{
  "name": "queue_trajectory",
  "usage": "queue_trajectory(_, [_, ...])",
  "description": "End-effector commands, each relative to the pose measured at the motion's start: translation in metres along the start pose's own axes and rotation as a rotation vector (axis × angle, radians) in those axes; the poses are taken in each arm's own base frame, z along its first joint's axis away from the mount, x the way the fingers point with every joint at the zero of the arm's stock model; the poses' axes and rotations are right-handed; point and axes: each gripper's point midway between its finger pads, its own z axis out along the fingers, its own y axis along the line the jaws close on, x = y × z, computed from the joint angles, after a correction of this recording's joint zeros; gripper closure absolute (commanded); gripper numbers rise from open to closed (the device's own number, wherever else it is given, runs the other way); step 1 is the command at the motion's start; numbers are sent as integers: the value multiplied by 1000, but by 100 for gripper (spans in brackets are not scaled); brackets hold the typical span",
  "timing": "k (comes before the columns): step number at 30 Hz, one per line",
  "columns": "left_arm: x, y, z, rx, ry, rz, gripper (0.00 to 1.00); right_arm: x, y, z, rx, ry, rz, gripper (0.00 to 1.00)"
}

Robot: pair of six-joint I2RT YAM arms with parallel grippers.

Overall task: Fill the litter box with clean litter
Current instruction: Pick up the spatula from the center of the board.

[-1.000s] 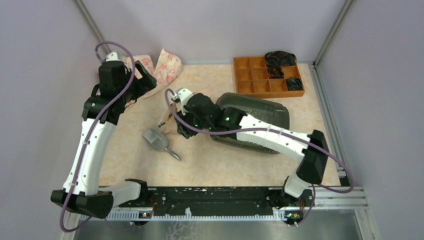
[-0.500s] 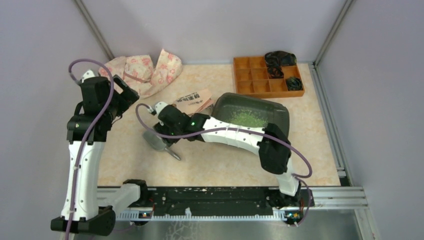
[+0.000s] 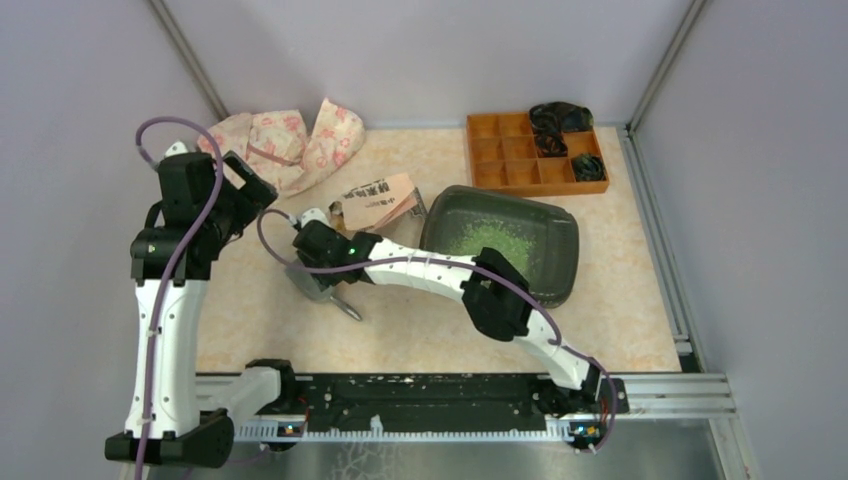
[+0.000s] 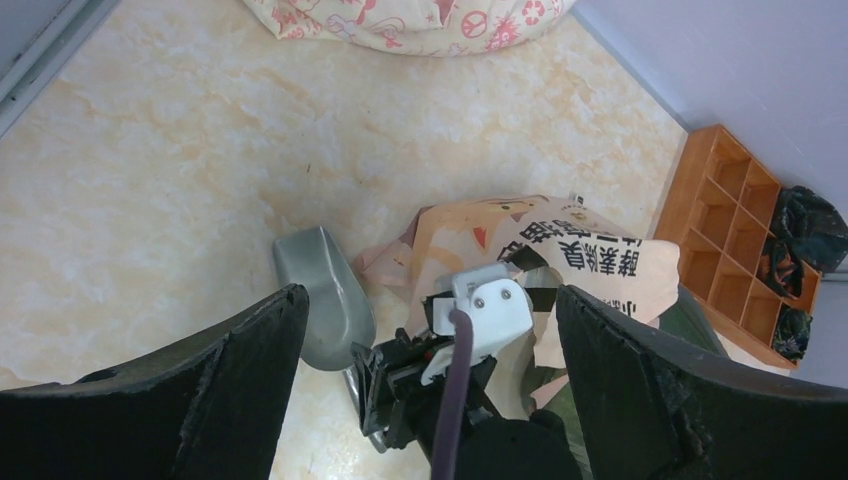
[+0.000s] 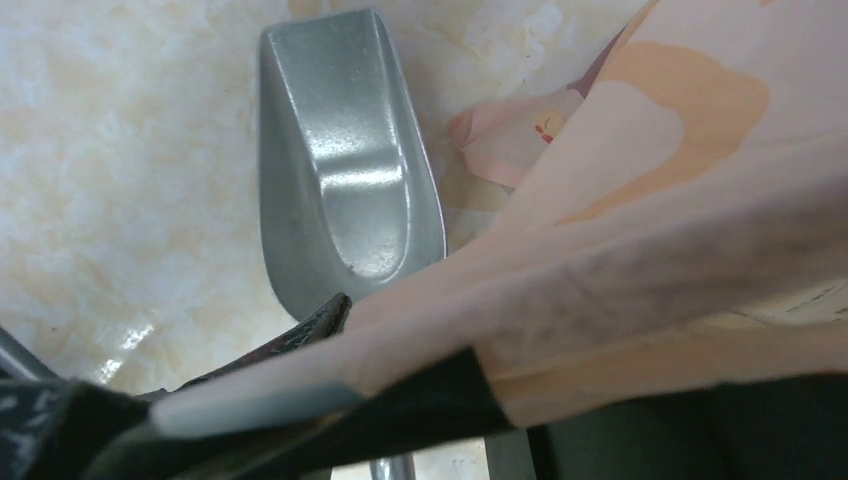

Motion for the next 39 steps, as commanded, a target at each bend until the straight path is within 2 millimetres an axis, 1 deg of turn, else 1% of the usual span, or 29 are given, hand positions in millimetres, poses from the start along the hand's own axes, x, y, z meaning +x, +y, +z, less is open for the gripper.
queue_trajectory(1, [-1, -1, -8, 22, 4, 7, 1, -29, 7, 5, 10, -95, -37, 54])
queue_trajectory(5, [2, -1, -8, 29, 8, 8, 1, -33, 6, 17, 9, -106, -70, 56])
queue_trajectory(8, [2, -2, -8, 34, 9, 8, 1, -33, 5, 24, -1, -98, -73, 60])
queue_trajectory(12, [1, -4, -8, 45, 8, 4, 1, -27, 2, 34, -4, -82, -80, 61])
queue_trajectory(16, [3, -5, -7, 53, 13, 2, 1, -21, 4, 42, -16, -66, -87, 62])
queue_trajectory(20, [5, -6, -6, 56, 21, 3, 1, -9, 3, 51, -14, -32, -92, 63])
queue_trajectory(22, [6, -5, -6, 58, 22, 0, 1, -6, 3, 52, -15, -28, -89, 68])
queue_trajectory(24, [7, -6, -6, 63, 22, 0, 1, -5, 4, 53, -22, -29, -86, 76])
queue_trajectory(25, [8, -6, -6, 65, 24, 1, 1, -4, 4, 53, -23, -27, -85, 78])
queue_trajectory(27, [9, -6, -5, 65, 27, 2, 1, -3, 3, 54, -16, -22, -88, 77])
queue_trajectory(29, [9, -6, -5, 68, 29, 4, 1, 0, 0, 55, -2, -13, -96, 72])
queue_trajectory(31, [9, -7, -5, 72, 30, 2, 1, 2, -3, 56, 7, -6, -101, 71])
queue_trajectory(34, [9, -9, -6, 79, 30, 2, 1, 7, -5, 59, 10, 7, -108, 78])
queue_trajectory(37, [7, -11, -7, 86, 28, 4, 1, 9, -4, 58, 4, 19, -114, 96])
queue_trajectory(38, [6, -11, -7, 88, 27, 5, 1, 9, -5, 57, 4, 23, -115, 100])
queue_trajectory(39, [6, -12, -8, 90, 26, 6, 1, 9, -5, 55, 3, 25, -115, 100])
